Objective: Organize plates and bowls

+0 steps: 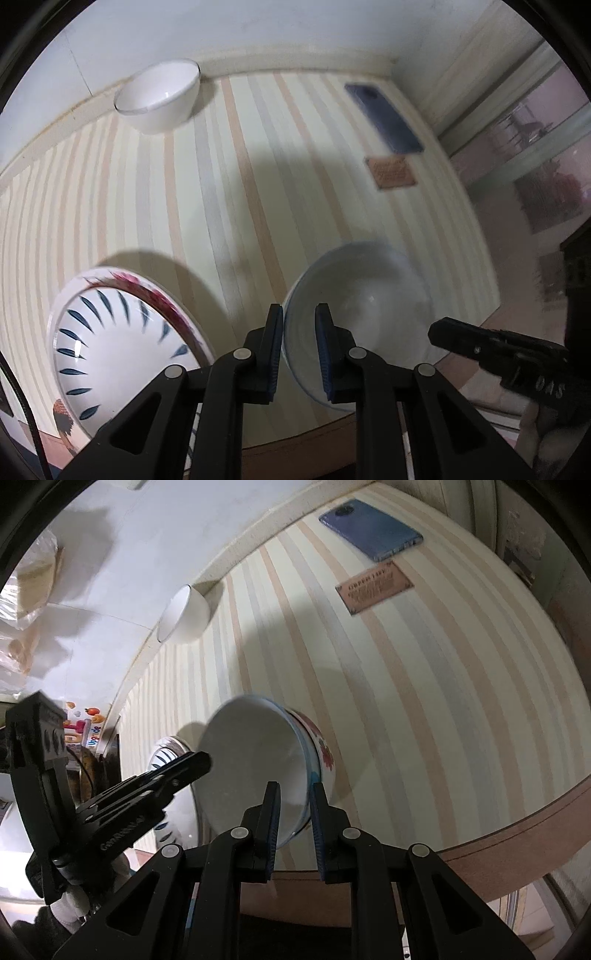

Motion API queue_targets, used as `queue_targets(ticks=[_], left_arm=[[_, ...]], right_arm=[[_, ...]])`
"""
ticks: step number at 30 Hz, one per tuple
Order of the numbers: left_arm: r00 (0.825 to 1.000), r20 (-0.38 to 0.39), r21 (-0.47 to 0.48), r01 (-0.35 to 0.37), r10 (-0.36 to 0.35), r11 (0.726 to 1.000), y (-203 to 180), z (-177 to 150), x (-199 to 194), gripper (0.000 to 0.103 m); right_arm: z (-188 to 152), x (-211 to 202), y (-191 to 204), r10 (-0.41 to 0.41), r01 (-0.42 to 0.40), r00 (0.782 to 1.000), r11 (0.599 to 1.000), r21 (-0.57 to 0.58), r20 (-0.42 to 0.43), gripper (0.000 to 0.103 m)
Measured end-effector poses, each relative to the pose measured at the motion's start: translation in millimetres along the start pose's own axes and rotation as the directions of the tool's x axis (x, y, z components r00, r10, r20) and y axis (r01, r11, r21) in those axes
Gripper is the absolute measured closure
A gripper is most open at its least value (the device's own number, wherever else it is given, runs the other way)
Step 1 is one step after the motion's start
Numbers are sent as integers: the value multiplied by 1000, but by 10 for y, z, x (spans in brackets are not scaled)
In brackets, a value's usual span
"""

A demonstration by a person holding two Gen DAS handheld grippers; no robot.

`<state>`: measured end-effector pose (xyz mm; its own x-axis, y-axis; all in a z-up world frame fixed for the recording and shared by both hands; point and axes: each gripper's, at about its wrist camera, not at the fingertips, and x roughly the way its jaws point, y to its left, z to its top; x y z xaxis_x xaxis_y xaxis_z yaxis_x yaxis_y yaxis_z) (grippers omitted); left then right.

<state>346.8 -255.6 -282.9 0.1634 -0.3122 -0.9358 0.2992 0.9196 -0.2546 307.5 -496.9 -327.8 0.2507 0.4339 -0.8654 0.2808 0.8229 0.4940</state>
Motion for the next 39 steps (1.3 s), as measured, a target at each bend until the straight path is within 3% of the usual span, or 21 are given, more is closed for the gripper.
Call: queue_targets(ticks=[2,6,8,15,23,28,32,39], left_arm=[[999,41,-14,11,-10,1000,57,75,-206,86],[994,112,-67,-5,13,998,305,336,-460,80],[987,142,-103,-58,72,993,513,538,-459,80],[984,117,-287,-96,134,953,1388,1202,-155,80],[993,68,-388,-62,96,920,2016,1756,308,80],[998,30,-387,-34,49,922,2101,1874,643,80],[996,45,-352,-57,78,934,2065,1881,752,85],[992,66,-340,-75,103,937,2017,1862,694,88]], right_arm=[[90,-160,25,18,-18,1000,1000,7,16,79],[417,-348,169,57,-56,997,998,-12,52,53],[683,-326,324,81,-79,995,996,-40,64,53],[1645,261,903,104,-97,993,989,-116,59,53],[2462,1257,1449,98,-102,995,977,-185,-29,53],[2644,1648,1557,90,-103,993,975,-196,-72,56],[2708,1860,1606,71,-91,993,972,-218,-100,84],[2637,1875,1688,29,-46,997,960,-275,-66,87]])
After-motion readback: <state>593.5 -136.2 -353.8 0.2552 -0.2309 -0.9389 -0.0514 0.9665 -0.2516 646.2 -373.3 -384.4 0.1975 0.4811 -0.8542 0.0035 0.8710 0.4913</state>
